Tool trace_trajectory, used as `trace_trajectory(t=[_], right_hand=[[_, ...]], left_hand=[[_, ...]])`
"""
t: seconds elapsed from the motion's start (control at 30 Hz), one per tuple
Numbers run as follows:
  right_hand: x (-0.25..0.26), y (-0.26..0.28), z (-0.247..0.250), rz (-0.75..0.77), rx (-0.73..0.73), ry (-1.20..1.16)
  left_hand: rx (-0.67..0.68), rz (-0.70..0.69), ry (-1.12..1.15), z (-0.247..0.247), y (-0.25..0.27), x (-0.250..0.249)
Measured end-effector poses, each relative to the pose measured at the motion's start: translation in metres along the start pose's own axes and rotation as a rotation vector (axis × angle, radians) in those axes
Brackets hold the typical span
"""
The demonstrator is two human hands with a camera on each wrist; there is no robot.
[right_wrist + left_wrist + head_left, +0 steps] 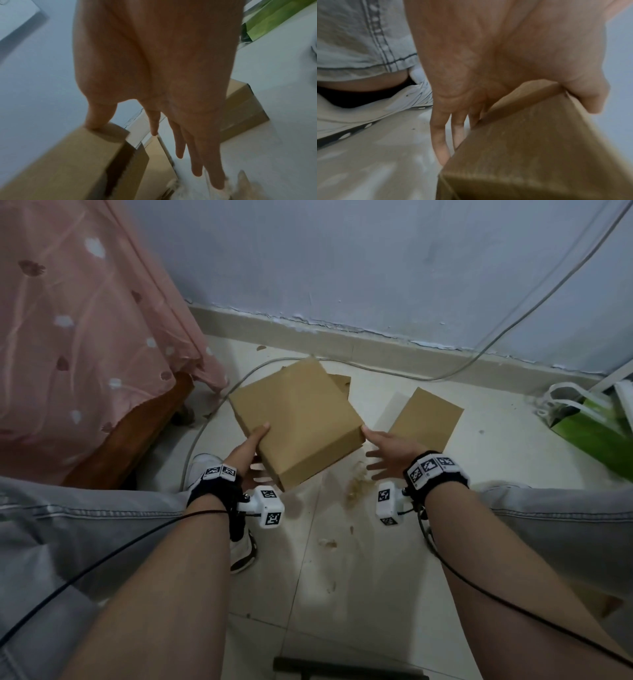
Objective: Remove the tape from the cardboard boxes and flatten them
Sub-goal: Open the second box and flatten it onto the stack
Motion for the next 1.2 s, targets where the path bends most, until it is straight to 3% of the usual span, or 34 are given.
trace_trajectory(t=[0.17, 0.47, 0.6, 0.67, 0.8, 0.93, 1.07, 1.13, 1.2], right_hand=[[0.002, -0.010, -0.005, 0.143, 0.039, -0.114], [0.022, -0.005, -0.012, 0.199, 0.124, -0.001], [0.028, -0.010, -0.015, 0.115, 0.005, 0.071], [0.032, -0.015, -0.016, 0.127, -0.046, 0.029], [0.034, -0.016, -0.027, 0.166, 0.081, -0.232], [0.035, -0.018, -0.015, 0.166, -0.010, -0.305], [0.033, -0.030, 0.001, 0.167, -0.157, -0.341], [0.032, -0.038, 0.005, 0.153, -0.169, -0.307], [0.035, -0.041, 0.001, 0.153, -0.114, -0.270]], left_hand=[[0.035, 0.122, 0.048, -0.006, -0.004, 0.021], [0.068, 0.131, 0.060, -0.011, -0.001, 0.015], [0.027, 0.149, -0.026, -0.007, -0.001, 0.012], [0.000, 0.148, -0.075, 0.000, -0.007, 0.014], [-0.116, 0.175, -0.074, 0.020, -0.001, 0.013], [0.019, 0.141, -0.027, 0.004, 0.006, 0.002], [0.199, 0.001, -0.242, -0.030, 0.009, -0.025], [0.164, -0.051, -0.377, -0.032, 0.008, -0.034], [0.036, -0.070, -0.555, -0.028, 0.002, -0.041]])
Point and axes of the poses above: each hand's wrist, its own y-axis away from the middle knuckle, its own z-axis out of the back of the hand, x = y × z, the point moved 8 cm from there along -y, towards the middle knuckle, and after that the axes turned 6 degrees about x, right-handed, at the moved point
